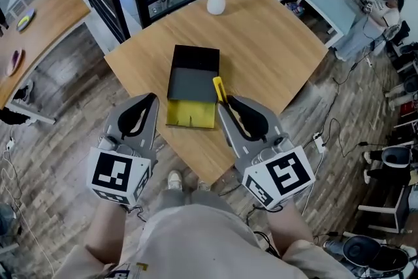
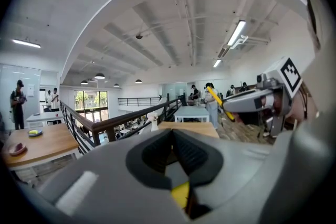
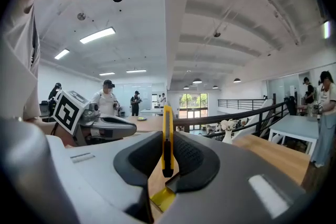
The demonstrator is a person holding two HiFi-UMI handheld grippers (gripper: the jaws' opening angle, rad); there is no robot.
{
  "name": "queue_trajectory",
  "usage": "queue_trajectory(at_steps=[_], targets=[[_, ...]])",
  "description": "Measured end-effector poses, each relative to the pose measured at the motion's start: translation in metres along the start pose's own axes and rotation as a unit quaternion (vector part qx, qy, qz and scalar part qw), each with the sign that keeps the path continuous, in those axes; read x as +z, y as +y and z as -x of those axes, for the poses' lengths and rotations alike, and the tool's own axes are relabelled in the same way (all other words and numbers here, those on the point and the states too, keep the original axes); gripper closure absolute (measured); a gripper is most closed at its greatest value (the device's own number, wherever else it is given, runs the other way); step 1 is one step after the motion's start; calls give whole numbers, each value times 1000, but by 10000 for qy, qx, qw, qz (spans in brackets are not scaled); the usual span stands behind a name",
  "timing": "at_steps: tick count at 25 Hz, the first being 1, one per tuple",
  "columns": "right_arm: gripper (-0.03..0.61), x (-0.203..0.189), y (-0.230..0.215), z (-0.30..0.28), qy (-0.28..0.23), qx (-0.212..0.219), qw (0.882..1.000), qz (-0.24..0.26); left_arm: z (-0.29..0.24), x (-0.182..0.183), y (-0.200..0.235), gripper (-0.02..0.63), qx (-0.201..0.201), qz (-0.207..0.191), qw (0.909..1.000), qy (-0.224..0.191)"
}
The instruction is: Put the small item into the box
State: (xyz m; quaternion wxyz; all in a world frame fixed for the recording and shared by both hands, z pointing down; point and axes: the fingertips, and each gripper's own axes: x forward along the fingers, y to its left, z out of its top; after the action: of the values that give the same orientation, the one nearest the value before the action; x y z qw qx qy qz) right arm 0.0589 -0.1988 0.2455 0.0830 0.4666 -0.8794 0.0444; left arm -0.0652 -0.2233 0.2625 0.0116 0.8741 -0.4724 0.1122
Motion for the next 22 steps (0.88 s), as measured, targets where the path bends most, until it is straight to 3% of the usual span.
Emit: queue_trajectory(at_steps=[9, 13, 22], targets=[[515, -38, -11, -48, 680, 445, 9967, 6, -36, -47, 15, 611, 26, 182, 9987, 484], [515, -71, -14, -66, 1064, 679, 9920, -24, -48, -68, 14, 611, -92, 120, 9974, 702], [515, -151, -14, -110, 1806, 833, 9798, -222, -76, -136, 31, 611, -135, 375, 9907, 1303]])
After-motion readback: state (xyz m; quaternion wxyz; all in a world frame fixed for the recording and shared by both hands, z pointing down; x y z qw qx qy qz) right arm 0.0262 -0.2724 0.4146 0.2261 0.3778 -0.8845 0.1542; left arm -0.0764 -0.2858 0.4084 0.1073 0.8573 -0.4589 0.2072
